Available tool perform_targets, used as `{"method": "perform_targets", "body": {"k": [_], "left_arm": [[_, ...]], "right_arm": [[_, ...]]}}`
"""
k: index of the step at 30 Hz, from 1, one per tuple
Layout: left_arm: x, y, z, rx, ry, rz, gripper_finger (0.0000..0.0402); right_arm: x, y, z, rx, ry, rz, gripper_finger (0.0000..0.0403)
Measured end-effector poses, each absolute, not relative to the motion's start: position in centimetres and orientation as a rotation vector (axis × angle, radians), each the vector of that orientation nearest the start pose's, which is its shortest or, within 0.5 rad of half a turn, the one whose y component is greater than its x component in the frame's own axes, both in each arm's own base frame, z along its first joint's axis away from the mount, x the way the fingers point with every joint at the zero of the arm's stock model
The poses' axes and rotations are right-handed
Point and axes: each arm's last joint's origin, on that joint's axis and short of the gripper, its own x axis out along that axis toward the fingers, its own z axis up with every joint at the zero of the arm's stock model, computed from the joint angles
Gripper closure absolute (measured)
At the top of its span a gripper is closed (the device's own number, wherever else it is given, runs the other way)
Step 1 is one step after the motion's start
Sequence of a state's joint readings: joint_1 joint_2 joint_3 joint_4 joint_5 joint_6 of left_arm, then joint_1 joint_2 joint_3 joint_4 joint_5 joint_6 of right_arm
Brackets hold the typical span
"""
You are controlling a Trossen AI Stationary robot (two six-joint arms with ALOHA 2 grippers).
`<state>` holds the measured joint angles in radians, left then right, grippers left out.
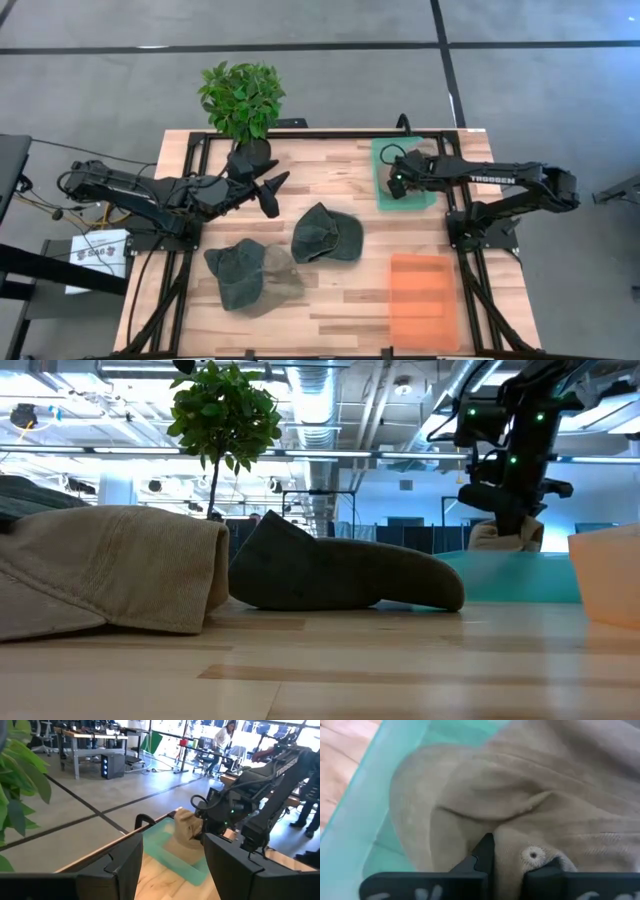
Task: Pick & Place hat
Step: Put the top brown cap into the green bin, then put the right black cap into the orange bin
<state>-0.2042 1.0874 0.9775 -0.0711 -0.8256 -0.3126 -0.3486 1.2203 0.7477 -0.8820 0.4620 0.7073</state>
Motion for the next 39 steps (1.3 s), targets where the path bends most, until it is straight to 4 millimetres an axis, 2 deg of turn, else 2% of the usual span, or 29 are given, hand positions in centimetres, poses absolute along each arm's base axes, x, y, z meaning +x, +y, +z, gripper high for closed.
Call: {"method": "perform_targets", "body": {"k": [10, 19, 24, 27, 31, 35, 39], "left_arm": [[23.3, -2.7, 35.4, -0.215, 0.062, 0.637, 0.0196], [23.3, -2.6, 35.4, -0.219, 0.061, 0.637, 0.0196], [23.3, -2.6, 35.4, -0.221, 0.060, 0.637, 0.0196], [23.3, -2.7, 35.4, -0.222, 0.060, 0.637, 0.0196], [23.3, -2.6, 35.4, -0.223, 0.060, 0.637, 0.0196], [23.3, -2.7, 35.4, -0.230, 0.058, 0.635, 0.0196], [23.3, -2.7, 35.4, -0.234, 0.058, 0.629, 0.0196]], "right_arm": [[16.8, -7.3, 21.9, 0.512, 0.989, -1.096, 0.0296], [13.9, -6.2, 23.6, 0.622, 0.926, -1.163, 0.0205], [12.8, -5.3, 24.5, 0.689, 0.864, -1.126, 0.0180], [12.5, -4.8, 25.1, 0.732, 0.798, -1.058, 0.0181], [12.9, -4.0, 26.2, 0.750, 0.665, -0.941, 0.0203], [14.4, -3.1, 27.5, 0.734, 0.508, -0.785, 0.0248], [16.7, -1.9, 28.7, 0.654, 0.387, -0.607, 0.0310]]}}
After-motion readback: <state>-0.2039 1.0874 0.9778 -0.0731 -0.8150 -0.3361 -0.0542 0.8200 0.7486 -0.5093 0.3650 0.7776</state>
